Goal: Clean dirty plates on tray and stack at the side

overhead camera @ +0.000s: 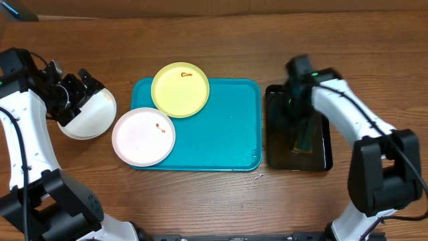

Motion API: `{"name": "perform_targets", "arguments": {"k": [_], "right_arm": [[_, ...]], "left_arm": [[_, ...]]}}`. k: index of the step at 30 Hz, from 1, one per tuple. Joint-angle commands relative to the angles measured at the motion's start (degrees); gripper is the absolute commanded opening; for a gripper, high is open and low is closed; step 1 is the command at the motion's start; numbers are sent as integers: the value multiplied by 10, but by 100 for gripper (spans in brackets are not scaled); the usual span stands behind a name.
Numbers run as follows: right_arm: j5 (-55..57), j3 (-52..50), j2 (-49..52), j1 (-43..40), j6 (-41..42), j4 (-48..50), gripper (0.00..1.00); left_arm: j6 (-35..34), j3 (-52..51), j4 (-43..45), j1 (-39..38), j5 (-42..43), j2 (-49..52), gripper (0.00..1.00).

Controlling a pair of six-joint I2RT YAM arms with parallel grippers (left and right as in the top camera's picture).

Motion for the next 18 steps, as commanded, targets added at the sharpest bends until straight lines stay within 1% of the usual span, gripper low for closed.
{"name": "perform_targets", "arguments": {"k": [1, 7, 10, 14, 18], "right_arm": [[12, 3, -6, -12, -3, 48, 4], [13, 1, -6, 2, 1, 114, 4], [30, 1, -6, 7, 4, 112, 4], [98, 1, -6, 7, 38, 106, 4], [104, 1, -6, 7, 38, 117, 4]], "left_arm": [[13, 10, -1, 0, -1, -8, 100], [13, 10, -1, 0, -1, -8, 100], [13, 10, -1, 0, -1, -8, 100], [13, 10, -1, 0, -1, -8, 100], [13, 10, -1, 0, -1, -8, 100]]}}
